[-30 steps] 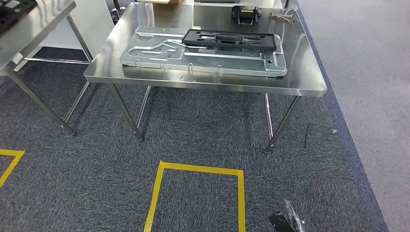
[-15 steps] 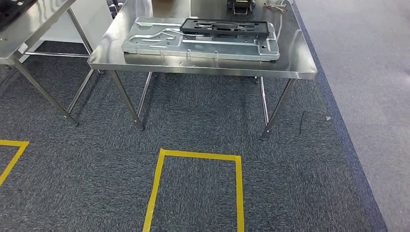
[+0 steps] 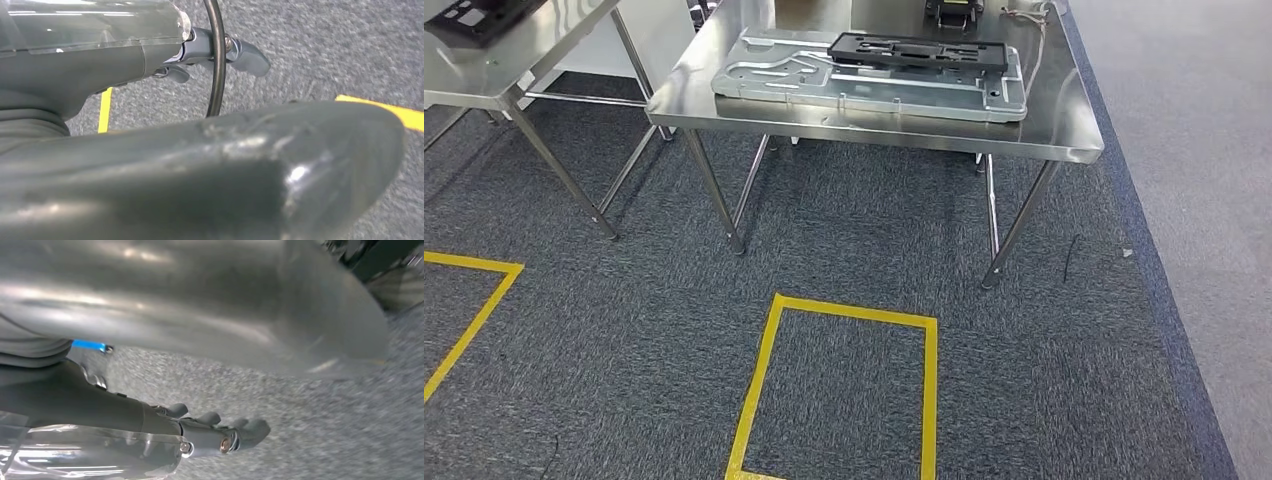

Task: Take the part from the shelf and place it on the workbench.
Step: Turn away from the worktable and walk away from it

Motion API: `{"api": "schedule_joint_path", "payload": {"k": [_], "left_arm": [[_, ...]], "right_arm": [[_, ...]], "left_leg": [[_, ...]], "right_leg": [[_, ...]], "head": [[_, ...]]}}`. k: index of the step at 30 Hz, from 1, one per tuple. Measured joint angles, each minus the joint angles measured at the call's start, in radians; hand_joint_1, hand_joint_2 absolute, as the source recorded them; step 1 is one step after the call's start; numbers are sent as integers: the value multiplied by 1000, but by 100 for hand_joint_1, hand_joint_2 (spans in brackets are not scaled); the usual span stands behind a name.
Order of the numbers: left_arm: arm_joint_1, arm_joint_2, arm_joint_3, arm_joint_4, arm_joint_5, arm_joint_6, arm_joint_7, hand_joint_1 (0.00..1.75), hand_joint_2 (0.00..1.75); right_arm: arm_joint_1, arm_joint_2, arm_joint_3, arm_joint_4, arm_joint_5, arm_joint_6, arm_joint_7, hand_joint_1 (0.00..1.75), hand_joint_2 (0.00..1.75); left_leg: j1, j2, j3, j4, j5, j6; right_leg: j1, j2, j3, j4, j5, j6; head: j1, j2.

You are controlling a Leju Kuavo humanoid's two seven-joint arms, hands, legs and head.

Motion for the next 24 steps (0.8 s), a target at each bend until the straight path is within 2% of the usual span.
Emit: {"api": "schedule_joint_path", "payload": {"k": [1, 2, 3, 5, 6, 7, 8, 9, 10, 12, 13, 14, 16, 17, 18, 20, 22, 23, 24], "left_arm": [[1, 0, 0, 0, -1, 2, 0, 0, 0], [1, -1, 0, 0, -1, 3, 1, 0, 0], [2, -2, 0, 0, -2, 5, 2, 0, 0], [1, -5, 0, 0, -3, 10, 3, 0, 0], [1, -6, -1, 0, -4, 14, 3, 0, 0], [2, -6, -1, 0, -5, 18, 3, 0, 0], [3, -7, -1, 0, -5, 22, 5, 0, 0], [4, -7, -1, 0, -6, 24, 8, 0, 0], [5, -7, -1, 0, -7, 26, 11, 0, 0], [4, -7, -1, 0, -9, 29, 14, 0, 0], [2, -7, -1, 0, -9, 30, 14, 0, 0], [1, -7, -2, 0, -9, 31, 15, 0, 0], [3, -7, -2, 0, -9, 34, 16, 0, 0], [5, -6, -2, 0, -9, 35, 16, 0, 0], [5, -6, -2, 0, -9, 35, 16, 0, 0], [4, -7, -2, 0, -9, 35, 17, 0, 0], [2, -6, -3, 0, -10, 35, 24, 0, 0], [3, -6, -3, 0, -10, 36, 29, 0, 0], [4, -5, -3, 0, -11, 36, 34, 0, 0]], "right_arm": [[-5, 1, -2, 3, 6, 4, -5, 0, 0], [-9, 1, -4, 7, 12, 6, -9, 0, 0], [-11, 2, -7, 11, 17, 7, -11, 0, 0], [-12, 2, -13, 20, 23, 8, -13, 0, 0], [-13, 2, -16, 26, 26, 8, -13, 0, 0], [-13, 2, -19, 30, 28, 10, -14, 0, 0], [-13, 2, -21, 35, 31, 14, -14, 0, 0], [-14, 1, -22, 39, 35, 19, -16, 0, 0], [-14, 1, -22, 43, 38, 23, -17, 0, 0], [-14, 0, -23, 50, 43, 26, -19, 0, 0], [-14, -1, -23, 53, 44, 26, -19, 0, 0], [-16, -1, -24, 56, 44, 26, -20, 0, 0], [-21, -1, -24, 60, 45, 26, -20, 0, 0], [-23, 0, -24, 61, 45, 26, -20, 0, 0], [-24, 0, -24, 63, 45, 26, -20, 0, 0], [-23, 0, -24, 65, 45, 27, -20, 0, 0], [-23, -1, -24, 69, 48, 36, -20, 0, 0], [-23, -2, -25, 71, 50, 43, -20, 0, 0], [-25, -2, -26, 74, 53, 49, -19, 0, 0]], "left_leg": [[3, -7, -2, -8, 3, 7], [7, -14, -2, -14, 9, 12], [10, -23, -4, -20, 16, 19], [13, -40, -11, -24, 27, 29], [13, -50, -16, -23, 31, 31], [12, -61, -20, -22, 33, 31], [12, -73, -23, -20, 34, 30], [12, -85, -24, -17, 35, 28], [13, -97, -25, -14, 35, 26], [13, -119, -29, -3, 32, 19], [12, -128, -34, 1, 32, 13], [12, -137, -39, 4, 33, 7], [13, -155, -47, 4, 36, -7], [13, -151, -51, 9, 33, -12], [13, -136, -61, 28, 19, -17], [14, -89, -106, 128, -40, -24], [19, -67, -167, 262, -98, -32], [20, -63, -181, 296, -105, -34], [22, -60, -176, 291, -92, -36]], "right_leg": [[0, -2, 1, 1, 0, 6], [0, 9, -2, 8, -8, 13], [-2, 29, -13, 31, -28, 18], [-7, 73, -60, 138, -98, 26], [-9, 82, -90, 205, -132, 29], [-11, 84, -112, 257, -151, 31], [-13, 85, -119, 277, -148, 33], [-15, 87, -107, 257, -125, 33], [-17, 94, -78, 200, -87, 33], [-21, 133, -13, 65, -29, 29], [-22, 149, 4, 24, -18, 27], [-21, 158, 10, 8, -18, 25], [-20, 142, 10, 4, -16, 18], [-22, 131, 11, 0, -14, 11], [-24, 119, 12, -4, -11, 4], [-23, 93, 13, -9, -9, -7], [-19, 65, 10, -8, -10, -11], [-18, 52, 10, -7, -10, -11], [-17, 40, 10, -6, -12, -10]], "head": [[0, 0], [0, 0], [0, 0], [0, 0], [0, 0], [0, 0], [0, 0], [0, 0], [0, 0], [0, 0], [0, 0], [0, 0], [0, 0], [0, 0], [0, 0], [-1, 0], [-1, 0], [-1, 0], [-1, 0]]}}
